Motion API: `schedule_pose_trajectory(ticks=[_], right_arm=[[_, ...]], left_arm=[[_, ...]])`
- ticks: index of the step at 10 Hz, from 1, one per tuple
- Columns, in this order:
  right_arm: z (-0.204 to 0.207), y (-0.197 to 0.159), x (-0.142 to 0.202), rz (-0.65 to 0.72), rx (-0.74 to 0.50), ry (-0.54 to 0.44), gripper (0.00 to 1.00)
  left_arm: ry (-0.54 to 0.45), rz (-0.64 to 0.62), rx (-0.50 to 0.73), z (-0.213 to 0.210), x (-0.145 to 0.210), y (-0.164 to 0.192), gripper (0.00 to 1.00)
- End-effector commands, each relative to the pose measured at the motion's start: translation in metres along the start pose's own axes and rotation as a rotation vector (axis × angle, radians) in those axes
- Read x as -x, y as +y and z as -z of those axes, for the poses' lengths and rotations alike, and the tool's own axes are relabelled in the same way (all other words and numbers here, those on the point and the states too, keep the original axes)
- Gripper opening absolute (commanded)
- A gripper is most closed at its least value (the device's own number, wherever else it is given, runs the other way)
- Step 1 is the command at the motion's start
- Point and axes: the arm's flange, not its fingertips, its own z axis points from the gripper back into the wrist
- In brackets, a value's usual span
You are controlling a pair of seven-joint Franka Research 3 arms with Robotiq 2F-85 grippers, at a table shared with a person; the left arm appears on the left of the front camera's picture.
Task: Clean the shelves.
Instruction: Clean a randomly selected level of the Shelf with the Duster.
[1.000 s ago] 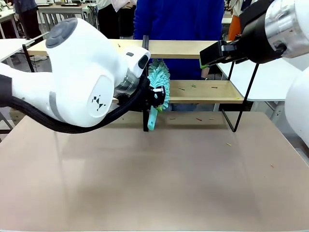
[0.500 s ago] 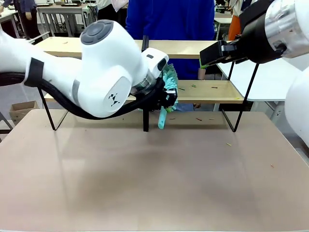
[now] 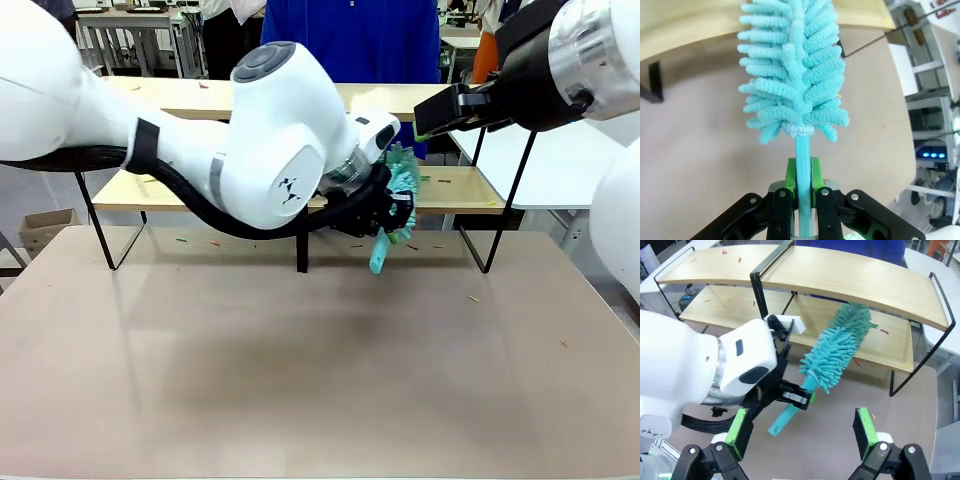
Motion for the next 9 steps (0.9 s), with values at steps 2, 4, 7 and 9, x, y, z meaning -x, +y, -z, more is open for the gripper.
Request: schedule_pose_trajectory(ticks=[2,4,7,9], right_arm=[[0.001,0.000,0.000,0.004,-0.005,0.000,1.00],[0.001,0.000,0.000,0.004,-0.005,0.000,1.00],[0.001,0.000,0.000,0.004,-0.005,0.000,1.00],[0.001,0.000,0.000,0.004,-0.005,0.000,1.00]], left_arm=[[0.006,0.030,0.033,0.002,-0.022,-0.013,0.13],[0.048,0.050,0.060,0.013,-0.030,-0.021,0.13],[0.106,0.099,0.083,0.019,-0.041,-0.031,0.13],[0.154,0.172,0.108,0.022,-0.041,-0.035,0.13]])
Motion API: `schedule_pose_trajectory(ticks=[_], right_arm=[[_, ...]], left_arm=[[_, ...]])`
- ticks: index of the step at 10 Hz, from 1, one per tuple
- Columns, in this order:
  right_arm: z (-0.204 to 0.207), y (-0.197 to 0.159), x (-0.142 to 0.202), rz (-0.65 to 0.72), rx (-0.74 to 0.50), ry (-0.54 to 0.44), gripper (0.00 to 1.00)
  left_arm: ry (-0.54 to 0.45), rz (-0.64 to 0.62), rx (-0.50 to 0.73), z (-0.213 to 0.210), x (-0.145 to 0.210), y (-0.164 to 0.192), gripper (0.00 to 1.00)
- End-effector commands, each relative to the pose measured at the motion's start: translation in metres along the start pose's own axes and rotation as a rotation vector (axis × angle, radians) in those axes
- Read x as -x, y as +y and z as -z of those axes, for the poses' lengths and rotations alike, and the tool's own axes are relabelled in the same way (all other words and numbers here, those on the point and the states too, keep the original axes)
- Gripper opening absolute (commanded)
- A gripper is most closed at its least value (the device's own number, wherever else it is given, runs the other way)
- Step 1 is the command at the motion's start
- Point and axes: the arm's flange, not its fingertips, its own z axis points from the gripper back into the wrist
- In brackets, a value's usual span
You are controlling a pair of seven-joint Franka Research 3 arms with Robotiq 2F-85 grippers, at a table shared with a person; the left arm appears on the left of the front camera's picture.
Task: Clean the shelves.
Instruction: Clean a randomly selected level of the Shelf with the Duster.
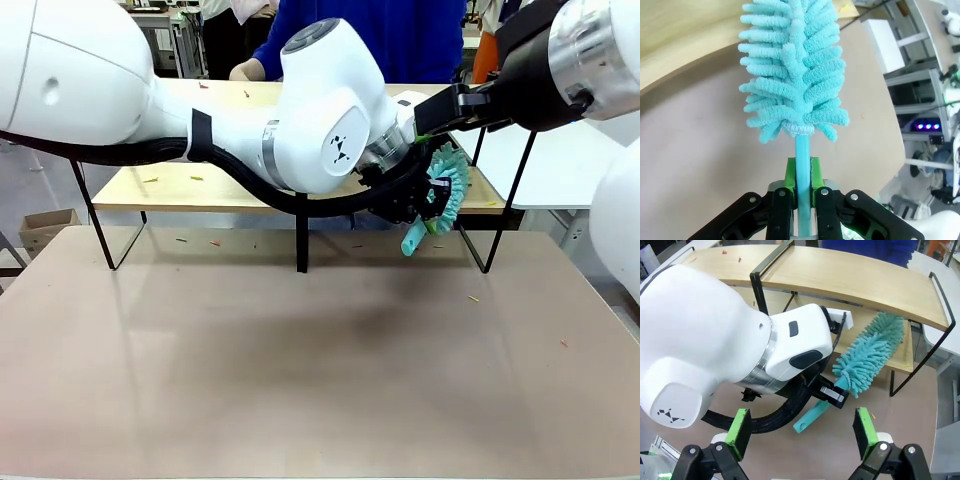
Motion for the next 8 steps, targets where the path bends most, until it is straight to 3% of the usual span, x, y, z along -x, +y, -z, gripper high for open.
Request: schedule_pose_trajectory(ticks=[1,3,8], right_arm=[[0.001,0.000,0.000,0.004,-0.005,0.000,1.00],[0.001,0.000,0.000,0.004,-0.005,0.000,1.00],[0.001,0.000,0.000,0.004,-0.005,0.000,1.00]], left_arm=[[0.061,0.099,0.062,-0.007,0.001,0.001,0.13],[0.156,0.223,0.146,-0.015,0.013,0.000,0.13],[0.170,0.259,0.071,-0.071,0.089,0.019,0.13]])
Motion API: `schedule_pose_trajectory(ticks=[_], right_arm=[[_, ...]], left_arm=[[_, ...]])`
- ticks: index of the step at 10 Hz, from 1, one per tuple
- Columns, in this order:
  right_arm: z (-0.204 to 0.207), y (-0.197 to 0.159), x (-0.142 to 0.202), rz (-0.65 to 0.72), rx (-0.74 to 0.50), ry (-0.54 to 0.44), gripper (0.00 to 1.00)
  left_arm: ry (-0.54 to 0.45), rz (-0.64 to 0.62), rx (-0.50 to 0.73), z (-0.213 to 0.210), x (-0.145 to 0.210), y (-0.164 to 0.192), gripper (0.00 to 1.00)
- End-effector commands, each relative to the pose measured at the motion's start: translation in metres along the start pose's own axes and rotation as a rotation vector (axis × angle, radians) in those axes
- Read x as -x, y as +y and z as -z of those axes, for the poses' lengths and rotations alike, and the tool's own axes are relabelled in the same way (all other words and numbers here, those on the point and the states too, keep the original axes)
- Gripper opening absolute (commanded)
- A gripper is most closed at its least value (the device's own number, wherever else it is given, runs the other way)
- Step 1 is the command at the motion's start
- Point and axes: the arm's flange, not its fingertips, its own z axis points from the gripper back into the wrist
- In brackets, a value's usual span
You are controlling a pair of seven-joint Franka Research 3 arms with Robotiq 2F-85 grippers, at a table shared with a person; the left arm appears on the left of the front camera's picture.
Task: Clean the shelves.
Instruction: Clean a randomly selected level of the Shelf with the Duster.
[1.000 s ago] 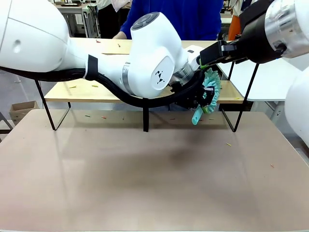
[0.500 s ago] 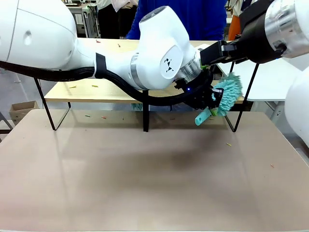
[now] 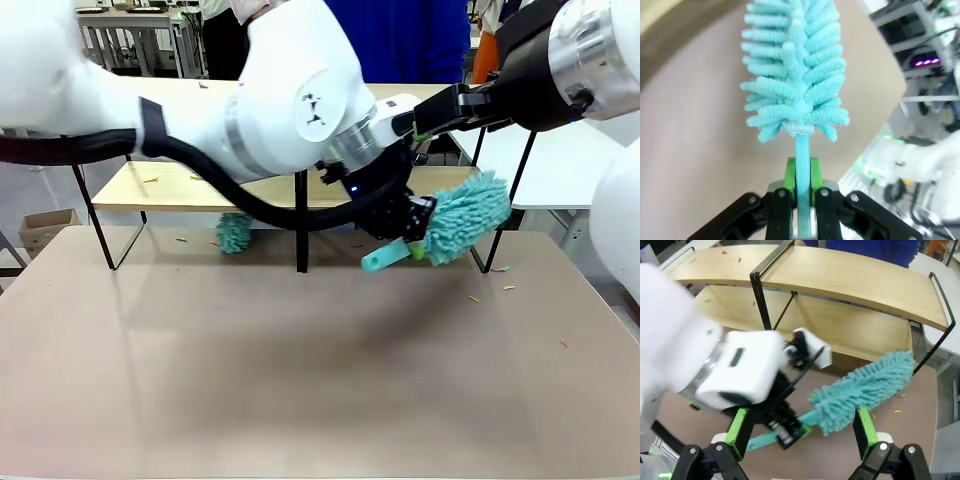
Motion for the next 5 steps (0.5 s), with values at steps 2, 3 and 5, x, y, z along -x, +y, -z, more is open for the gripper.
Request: schedule_pose_trajectory(ticks=[2,3,5], right_arm=[[0.001,0.000,0.000,0.004,-0.005,0.000,1.00],[0.001,0.000,0.000,0.004,-0.005,0.000,1.00],[0.001,0.000,0.000,0.004,-0.005,0.000,1.00]], left_arm=[[-0.008,0.055,0.019,-0.019,0.053,-0.003,0.13],[0.009,0.093,0.053,-0.022,0.058,-0.004,0.13],[0.014,0.150,0.125,-0.032,0.063,-0.005,0.13]])
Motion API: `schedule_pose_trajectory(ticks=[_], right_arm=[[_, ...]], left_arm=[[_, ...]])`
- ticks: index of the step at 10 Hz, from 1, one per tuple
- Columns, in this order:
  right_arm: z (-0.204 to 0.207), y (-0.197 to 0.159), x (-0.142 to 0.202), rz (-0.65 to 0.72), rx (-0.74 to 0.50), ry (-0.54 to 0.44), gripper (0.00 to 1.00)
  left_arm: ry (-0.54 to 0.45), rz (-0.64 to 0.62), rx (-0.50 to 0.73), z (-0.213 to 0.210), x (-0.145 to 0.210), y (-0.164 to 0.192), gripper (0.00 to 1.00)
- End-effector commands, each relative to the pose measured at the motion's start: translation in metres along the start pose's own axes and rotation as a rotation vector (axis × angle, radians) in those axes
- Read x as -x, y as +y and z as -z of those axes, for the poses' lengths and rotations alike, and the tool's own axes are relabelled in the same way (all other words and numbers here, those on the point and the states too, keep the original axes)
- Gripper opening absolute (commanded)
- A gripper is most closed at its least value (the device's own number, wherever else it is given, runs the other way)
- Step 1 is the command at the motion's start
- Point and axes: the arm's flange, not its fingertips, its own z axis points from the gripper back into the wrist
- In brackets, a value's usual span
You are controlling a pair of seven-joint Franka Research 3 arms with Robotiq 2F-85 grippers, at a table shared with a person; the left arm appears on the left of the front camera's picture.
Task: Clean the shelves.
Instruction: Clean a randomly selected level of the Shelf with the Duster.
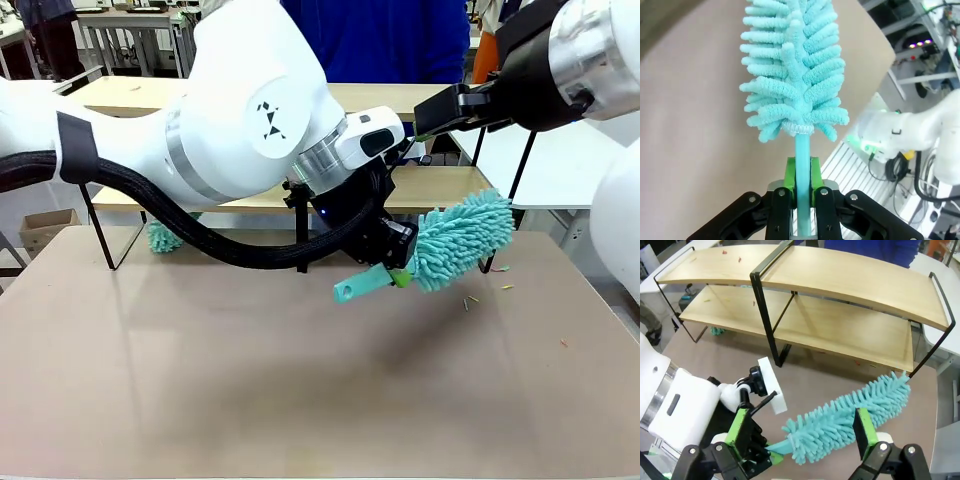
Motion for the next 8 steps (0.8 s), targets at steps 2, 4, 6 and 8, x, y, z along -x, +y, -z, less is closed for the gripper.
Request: schedule_pose_trajectory(ticks=[2,4,6,8], right_arm=[[0.001,0.000,0.000,0.004,-0.005,0.000,1.00],[0.001,0.000,0.000,0.004,-0.005,0.000,1.00],[0.001,0.000,0.000,0.004,-0.005,0.000,1.00],[0.001,0.000,0.000,0.004,-0.005,0.000,1.00]], left_arm=[[0.016,0.083,0.115,-0.023,0.014,0.011,0.13],[0.041,0.180,0.163,-0.049,0.041,0.024,0.13],[0.001,0.204,0.172,-0.061,0.064,0.038,0.13],[-0.017,0.185,0.150,-0.058,0.063,0.039,0.13]])
